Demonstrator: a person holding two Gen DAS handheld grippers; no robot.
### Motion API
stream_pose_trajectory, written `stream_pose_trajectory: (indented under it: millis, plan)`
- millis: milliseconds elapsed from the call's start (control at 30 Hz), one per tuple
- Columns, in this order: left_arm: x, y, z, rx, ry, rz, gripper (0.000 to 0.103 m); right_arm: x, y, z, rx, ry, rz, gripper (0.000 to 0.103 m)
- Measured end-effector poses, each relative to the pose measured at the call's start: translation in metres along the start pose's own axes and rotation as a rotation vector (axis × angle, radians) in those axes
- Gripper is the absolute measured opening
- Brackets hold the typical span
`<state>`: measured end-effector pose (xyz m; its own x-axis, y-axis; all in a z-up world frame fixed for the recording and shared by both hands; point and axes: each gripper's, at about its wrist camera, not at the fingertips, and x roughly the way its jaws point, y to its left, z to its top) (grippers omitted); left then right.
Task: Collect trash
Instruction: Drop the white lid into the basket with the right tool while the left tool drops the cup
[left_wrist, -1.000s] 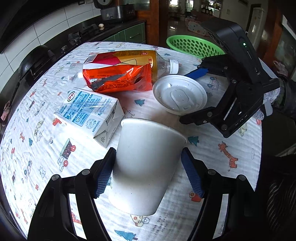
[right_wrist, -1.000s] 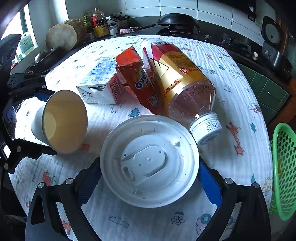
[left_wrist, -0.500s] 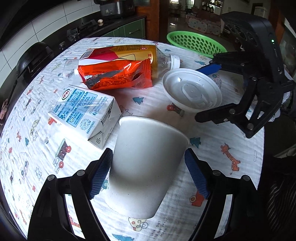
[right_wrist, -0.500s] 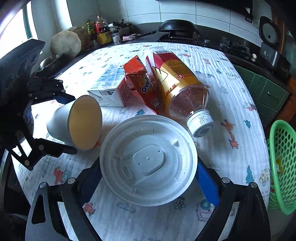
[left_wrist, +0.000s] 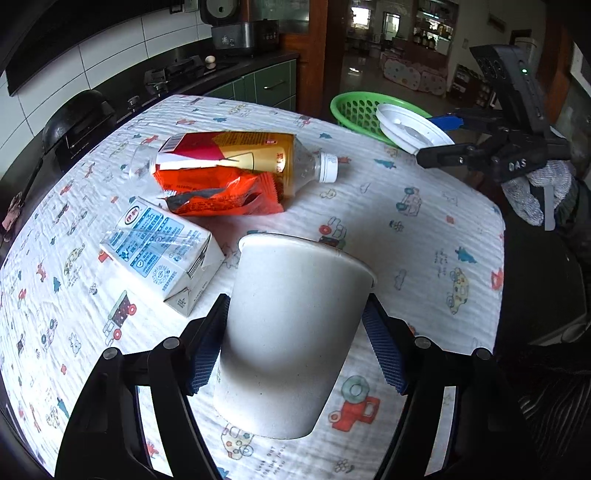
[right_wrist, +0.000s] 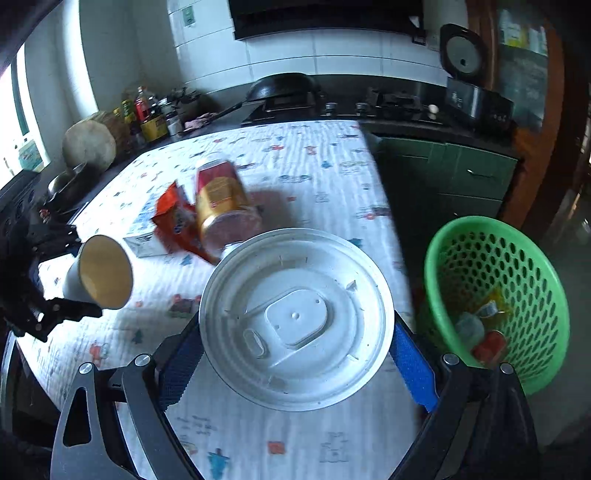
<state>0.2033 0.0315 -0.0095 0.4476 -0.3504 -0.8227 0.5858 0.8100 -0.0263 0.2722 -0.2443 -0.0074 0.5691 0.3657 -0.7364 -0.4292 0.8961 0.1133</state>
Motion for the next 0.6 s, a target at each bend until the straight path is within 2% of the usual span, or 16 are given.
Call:
stream_pose_trajectory:
  millis: [233, 367, 467, 600]
  plan:
    - [0.001, -0.017, 0.031, -0.039, -0.045, -0.018, 0.071, 0.004, -0.119, 0.008, 0.138, 0.017, -0.189, 0.09]
    - [0.003, -0.026, 0.054, -0.053, -0.074, -0.022, 0.071, 0.019, -0.187, 0.013, 0.232, 0.047, -0.24, 0.09]
    - [0.008, -0.035, 0.073, -0.064, -0.089, -0.027, 0.071, 0.035, -0.22, 0.013, 0.264, 0.077, -0.287, 0.09]
    - [0.02, -0.046, 0.103, -0.069, -0.103, -0.047, 0.071, 0.054, -0.252, 0.011, 0.312, 0.103, -0.303, 0.091]
